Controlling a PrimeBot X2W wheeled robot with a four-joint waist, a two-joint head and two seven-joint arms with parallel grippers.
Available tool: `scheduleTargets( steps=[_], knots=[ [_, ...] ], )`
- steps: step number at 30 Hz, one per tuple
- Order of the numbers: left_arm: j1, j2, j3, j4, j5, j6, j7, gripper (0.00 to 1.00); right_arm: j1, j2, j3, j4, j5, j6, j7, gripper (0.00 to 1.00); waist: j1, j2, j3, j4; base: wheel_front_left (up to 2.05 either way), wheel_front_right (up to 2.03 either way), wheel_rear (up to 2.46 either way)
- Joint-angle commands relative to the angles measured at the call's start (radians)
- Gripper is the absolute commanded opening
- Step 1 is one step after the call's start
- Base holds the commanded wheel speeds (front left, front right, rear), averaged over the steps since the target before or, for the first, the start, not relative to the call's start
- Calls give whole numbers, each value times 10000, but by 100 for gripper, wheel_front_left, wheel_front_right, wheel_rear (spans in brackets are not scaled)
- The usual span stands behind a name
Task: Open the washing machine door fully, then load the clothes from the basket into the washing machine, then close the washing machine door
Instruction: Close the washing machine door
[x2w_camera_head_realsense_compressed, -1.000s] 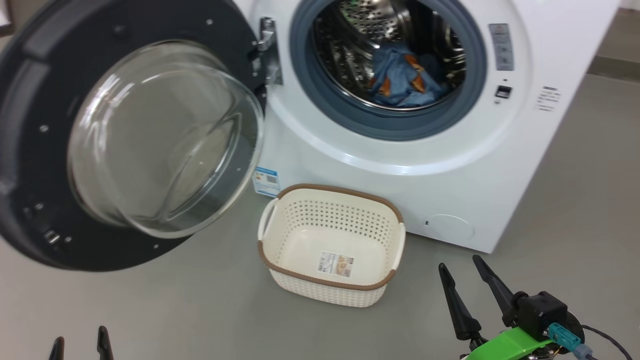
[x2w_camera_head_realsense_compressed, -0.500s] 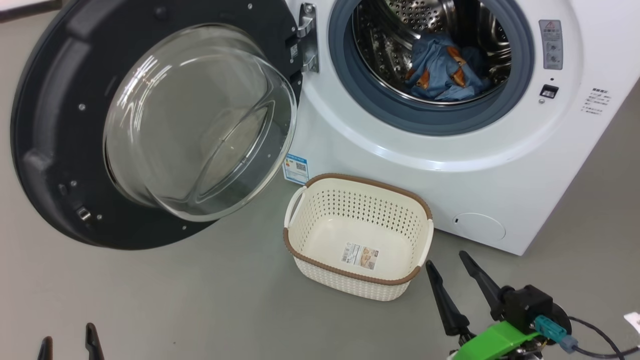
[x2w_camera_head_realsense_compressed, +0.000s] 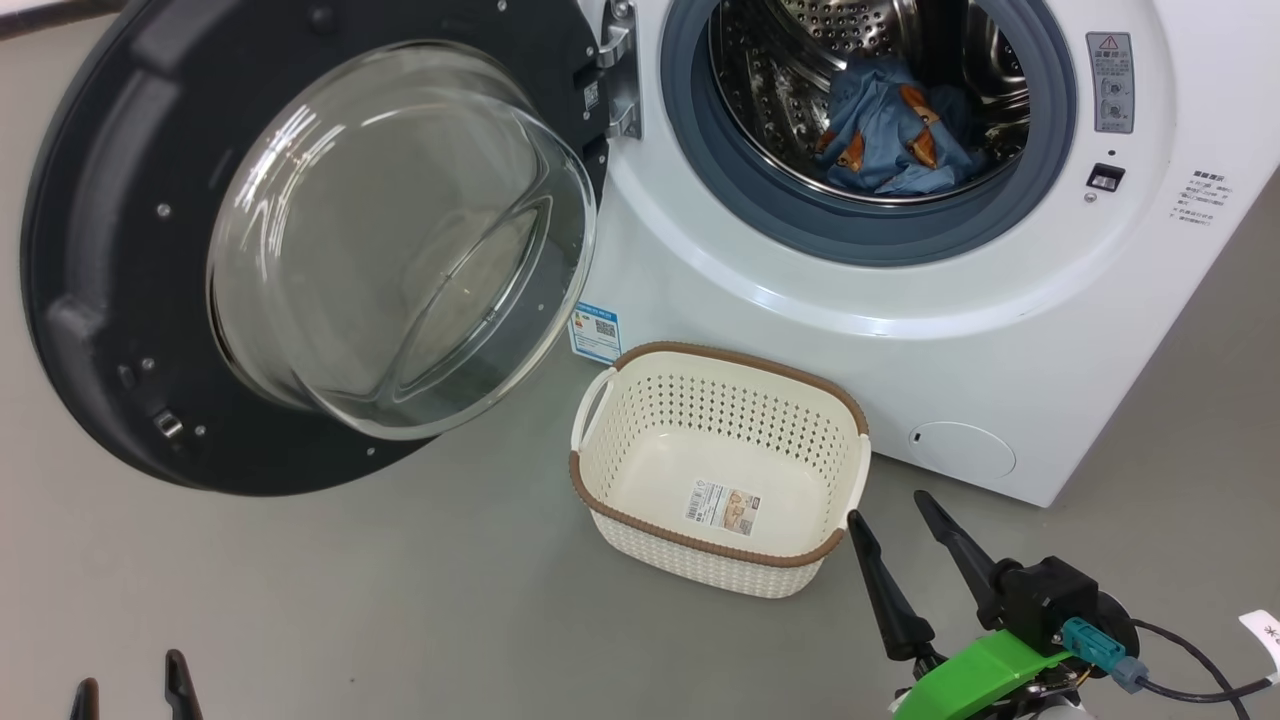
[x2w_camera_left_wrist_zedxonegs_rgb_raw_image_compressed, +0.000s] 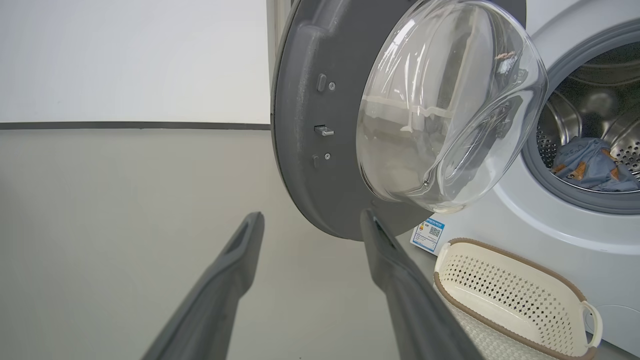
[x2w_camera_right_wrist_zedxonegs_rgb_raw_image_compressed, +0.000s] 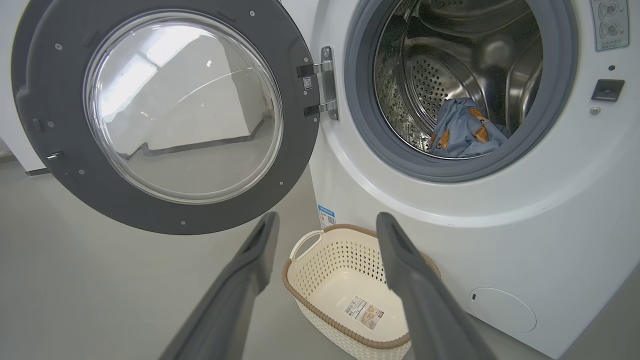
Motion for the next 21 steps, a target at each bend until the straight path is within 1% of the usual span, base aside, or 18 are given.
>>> scheduleTargets(
  steps=[1, 5, 6, 7, 8, 15, 21],
  knots=[
    [-180, 126, 277, -319, -66, 64, -82, 100, -279, 9, 248, -229, -46, 16, -49, 100, 0, 0, 2, -6, 0, 0, 0],
    [-179, 126, 210, -359, -41, 76, -82, 99, -234, 9, 219, -263, -42, 16, -49, 100, 0, 0, 4, -10, 0, 0, 0],
    [-174, 126, 197, -368, -39, 76, -82, 47, -223, 9, 215, -274, -38, 16, -49, 100, 0, 0, 4, -11, 0, 0, 0],
    [-167, 126, 182, -374, -39, 68, -82, 7, -213, 9, 214, -284, -35, 16, -49, 100, 0, 0, 2, -12, 0, 0, 0],
    [-162, 126, 164, -379, -50, 42, -82, 0, -203, 9, 214, -293, -29, 16, -49, 100, 0, 0, 1, -13, 0, 0, 0],
    [-215, 126, 233, -327, -343, -176, -82, 0, -137, 9, 214, -341, 46, 16, -49, 100, 0, 0, -16, -24, 0, 0, 0],
    [-629, 130, 838, -264, -919, -525, -82, 0, -64, 9, 178, -392, 116, 16, -49, 100, 0, 0, -17, -40, 0, 0, 0]
  ],
)
